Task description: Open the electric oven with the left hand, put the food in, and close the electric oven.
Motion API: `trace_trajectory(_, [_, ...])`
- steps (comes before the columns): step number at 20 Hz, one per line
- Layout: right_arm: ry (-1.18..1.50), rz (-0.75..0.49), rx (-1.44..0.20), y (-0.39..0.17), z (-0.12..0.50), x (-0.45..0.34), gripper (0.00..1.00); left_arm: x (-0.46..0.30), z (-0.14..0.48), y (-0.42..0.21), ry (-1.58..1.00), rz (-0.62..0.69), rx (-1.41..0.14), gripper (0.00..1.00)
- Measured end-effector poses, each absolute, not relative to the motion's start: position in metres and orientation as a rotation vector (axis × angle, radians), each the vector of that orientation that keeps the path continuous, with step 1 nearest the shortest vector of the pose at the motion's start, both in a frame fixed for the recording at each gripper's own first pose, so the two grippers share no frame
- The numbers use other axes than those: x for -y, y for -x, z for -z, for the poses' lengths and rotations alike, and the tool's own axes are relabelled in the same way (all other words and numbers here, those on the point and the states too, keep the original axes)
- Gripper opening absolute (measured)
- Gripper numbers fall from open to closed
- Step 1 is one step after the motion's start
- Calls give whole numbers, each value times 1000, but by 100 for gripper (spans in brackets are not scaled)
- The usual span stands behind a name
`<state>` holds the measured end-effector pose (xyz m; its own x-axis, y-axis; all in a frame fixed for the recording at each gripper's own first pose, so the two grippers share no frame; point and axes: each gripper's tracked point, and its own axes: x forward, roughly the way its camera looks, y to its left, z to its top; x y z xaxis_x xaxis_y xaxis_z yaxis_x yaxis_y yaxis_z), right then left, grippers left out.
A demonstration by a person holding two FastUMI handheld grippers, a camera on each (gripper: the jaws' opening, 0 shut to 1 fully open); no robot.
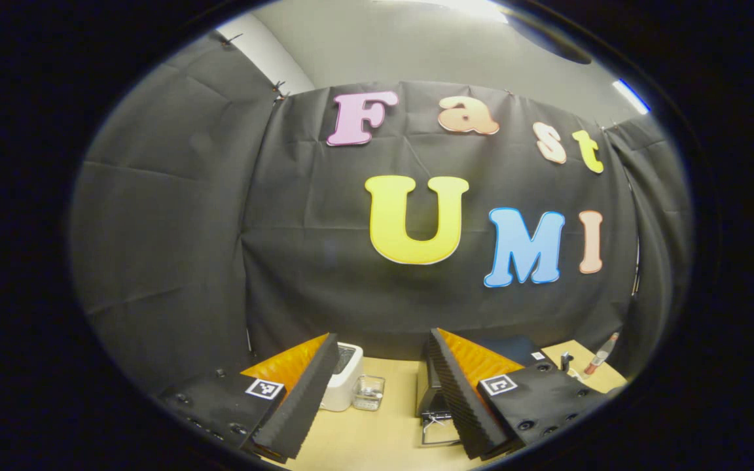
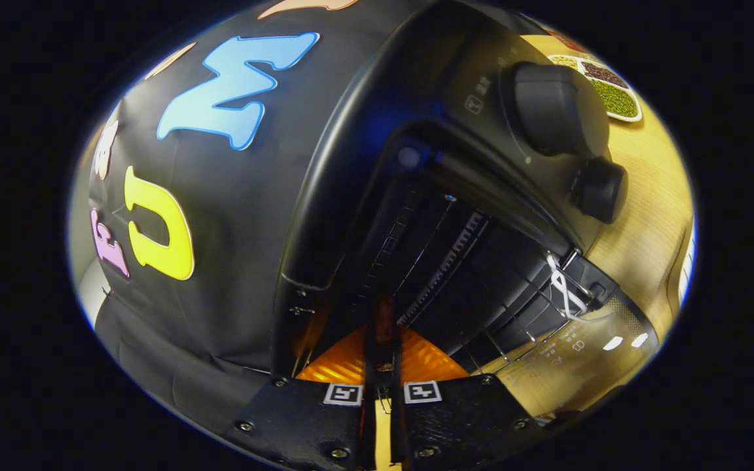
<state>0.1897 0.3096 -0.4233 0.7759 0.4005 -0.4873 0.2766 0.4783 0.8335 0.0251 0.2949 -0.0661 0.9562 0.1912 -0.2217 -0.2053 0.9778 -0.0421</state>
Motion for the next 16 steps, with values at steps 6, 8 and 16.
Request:
trace_trajectory(6, [-848, 9, -802, -179, 441, -291, 26, -288, 67, -29, 64, -184, -208, 93])
trace_trajectory(8, [-758, 25, -817, -176, 444, -282, 30, -284, 69, -29, 70, -178, -213, 96])
trace_trajectory(16, [-573, -1, -782, -163, 414, -249, 52, -262, 66, -36, 96, -135, -204, 99])
